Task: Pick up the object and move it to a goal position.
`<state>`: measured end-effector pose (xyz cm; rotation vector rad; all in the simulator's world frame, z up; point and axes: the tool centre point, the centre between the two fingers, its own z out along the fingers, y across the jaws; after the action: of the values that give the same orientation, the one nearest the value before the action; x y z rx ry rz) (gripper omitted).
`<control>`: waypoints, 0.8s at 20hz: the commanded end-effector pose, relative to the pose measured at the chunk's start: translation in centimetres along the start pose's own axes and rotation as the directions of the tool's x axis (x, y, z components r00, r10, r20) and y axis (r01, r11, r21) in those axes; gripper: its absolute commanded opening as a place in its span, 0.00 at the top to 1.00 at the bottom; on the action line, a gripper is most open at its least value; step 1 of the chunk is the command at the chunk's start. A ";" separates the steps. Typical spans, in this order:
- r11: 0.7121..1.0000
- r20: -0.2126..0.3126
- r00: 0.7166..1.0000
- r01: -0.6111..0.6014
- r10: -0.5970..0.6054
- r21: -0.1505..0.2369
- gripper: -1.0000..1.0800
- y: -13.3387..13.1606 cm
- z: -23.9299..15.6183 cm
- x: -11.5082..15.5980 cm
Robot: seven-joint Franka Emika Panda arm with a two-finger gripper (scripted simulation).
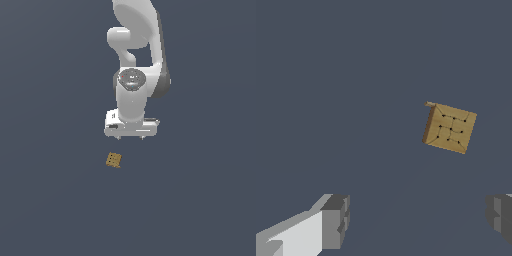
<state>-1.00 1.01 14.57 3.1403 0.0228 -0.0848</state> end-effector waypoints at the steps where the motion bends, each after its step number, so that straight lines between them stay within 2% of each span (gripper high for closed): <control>1: 1.000 0.000 1.000 0.000 0.000 0.000 0.04 0.0 0.0 0.0; 16: 0.999 -0.026 0.999 0.048 -0.048 0.002 0.04 -0.6 -1.6 0.6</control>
<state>-0.30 1.62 16.12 3.1434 0.0977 -0.0436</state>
